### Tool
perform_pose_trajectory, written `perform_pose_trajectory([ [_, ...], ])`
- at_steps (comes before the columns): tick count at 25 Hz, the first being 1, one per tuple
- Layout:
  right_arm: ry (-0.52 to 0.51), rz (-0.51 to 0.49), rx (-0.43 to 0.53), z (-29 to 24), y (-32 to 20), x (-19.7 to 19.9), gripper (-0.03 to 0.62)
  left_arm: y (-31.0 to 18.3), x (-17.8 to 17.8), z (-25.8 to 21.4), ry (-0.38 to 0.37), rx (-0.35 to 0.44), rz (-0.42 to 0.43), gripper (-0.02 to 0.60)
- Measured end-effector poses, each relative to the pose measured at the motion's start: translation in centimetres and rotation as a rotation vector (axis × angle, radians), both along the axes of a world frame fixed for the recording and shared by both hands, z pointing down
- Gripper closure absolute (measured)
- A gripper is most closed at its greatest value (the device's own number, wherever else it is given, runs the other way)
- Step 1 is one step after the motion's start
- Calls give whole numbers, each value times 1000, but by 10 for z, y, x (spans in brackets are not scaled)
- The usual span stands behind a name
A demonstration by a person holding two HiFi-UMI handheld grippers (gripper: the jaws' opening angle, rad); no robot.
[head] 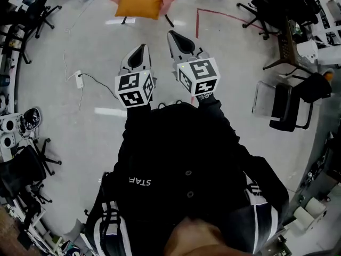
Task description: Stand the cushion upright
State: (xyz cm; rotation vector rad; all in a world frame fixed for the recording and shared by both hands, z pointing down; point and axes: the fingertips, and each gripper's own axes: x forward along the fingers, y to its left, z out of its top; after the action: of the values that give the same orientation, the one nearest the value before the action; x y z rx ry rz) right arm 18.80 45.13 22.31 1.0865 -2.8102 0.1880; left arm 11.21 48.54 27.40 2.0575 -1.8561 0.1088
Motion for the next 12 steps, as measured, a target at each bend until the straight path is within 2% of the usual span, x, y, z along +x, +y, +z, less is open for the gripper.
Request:
perform_pose_trajectory([
  [7,-1,11,-86,34,-3,-6,582,13,-19,30,19,-54,-17,580],
  [12,3,42,-108,51,-15,-24,583,23,-61,48,31,-83,-72,580],
])
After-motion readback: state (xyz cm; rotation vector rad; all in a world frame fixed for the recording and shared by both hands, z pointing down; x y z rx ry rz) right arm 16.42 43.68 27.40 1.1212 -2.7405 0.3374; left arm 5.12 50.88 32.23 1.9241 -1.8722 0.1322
